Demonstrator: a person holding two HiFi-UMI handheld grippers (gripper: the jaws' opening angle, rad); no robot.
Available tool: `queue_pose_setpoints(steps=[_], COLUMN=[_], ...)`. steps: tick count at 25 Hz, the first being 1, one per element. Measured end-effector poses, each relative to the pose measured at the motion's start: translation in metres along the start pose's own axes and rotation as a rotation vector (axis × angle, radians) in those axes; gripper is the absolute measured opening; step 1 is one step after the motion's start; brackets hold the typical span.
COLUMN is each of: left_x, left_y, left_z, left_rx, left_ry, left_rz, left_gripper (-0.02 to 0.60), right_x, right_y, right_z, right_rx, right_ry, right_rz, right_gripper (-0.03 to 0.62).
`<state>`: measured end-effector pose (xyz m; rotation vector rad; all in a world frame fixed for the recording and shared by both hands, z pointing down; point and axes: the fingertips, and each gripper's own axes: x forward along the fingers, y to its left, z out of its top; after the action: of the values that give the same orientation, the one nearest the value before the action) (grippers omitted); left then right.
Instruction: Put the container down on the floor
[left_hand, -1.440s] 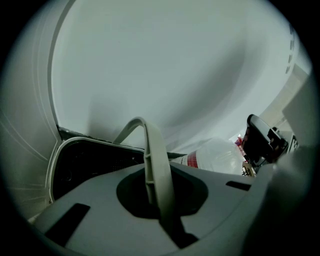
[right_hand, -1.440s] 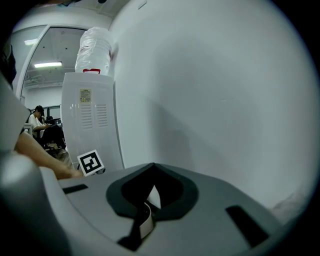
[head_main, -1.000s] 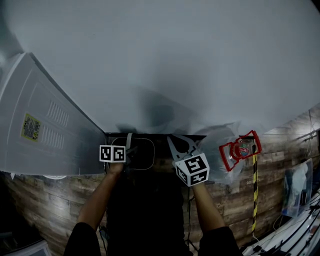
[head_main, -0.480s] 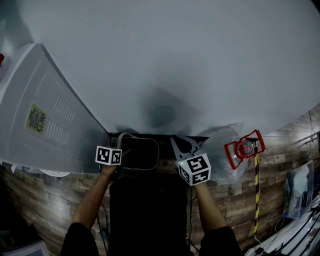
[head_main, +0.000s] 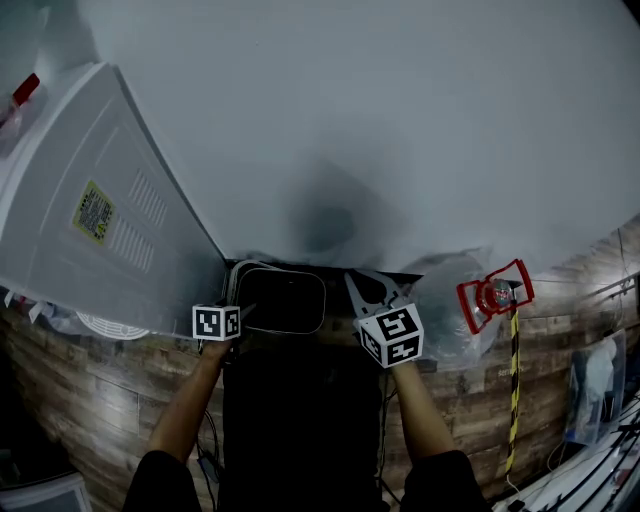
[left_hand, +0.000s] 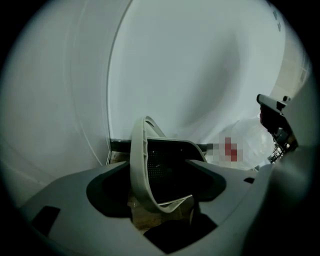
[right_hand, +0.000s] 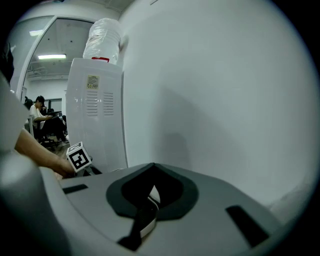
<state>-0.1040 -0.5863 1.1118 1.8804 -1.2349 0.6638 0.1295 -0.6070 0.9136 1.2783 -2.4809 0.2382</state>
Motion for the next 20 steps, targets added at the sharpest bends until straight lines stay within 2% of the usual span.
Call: queue_pose_setpoints(steps=[4,9,13,16,18,20], left_x=[-0.010,-0.020,-0.039,-0.056,-0.065,-0.073], left_y=[0.002,0.003,-0.005,-0.018,-0.025,-0.028], left_z=[-0.010,-0.012,-0.006,0.005,0.014,0.022], left_rx=[-0.027,-0.017,0.012,0.078,0.117,0.123], left_ry=[-0.027,-0.063,-0.154,-0.246,-0.302,-0.356], left_rz=[0.002,0.021,0.036,0.030,0.018,0.004], left_gripper=[0.327,0.328,0.327,0.325,0.282,0.186], right_x=[0.000,0.001,-0.001,-0.003,-0.004,-0.004], right_y=[0.004,0.008,0.014,0.020,0.022,0.022], right_z=[0.005,0.006,0.009,0.011,0.012,0.014], right_rx=[-0.015,-0.025,-0.029,-0.030,-0.027,-0.017], right_ry=[-0.005,-0.002,-0.007,-0.015,-0.020,-0.028], right_rz=[0.005,0.007,0.006,0.007,0.003,-0.001], right_gripper=[0.011,0.011,0.011,0.011,0.011,0.011])
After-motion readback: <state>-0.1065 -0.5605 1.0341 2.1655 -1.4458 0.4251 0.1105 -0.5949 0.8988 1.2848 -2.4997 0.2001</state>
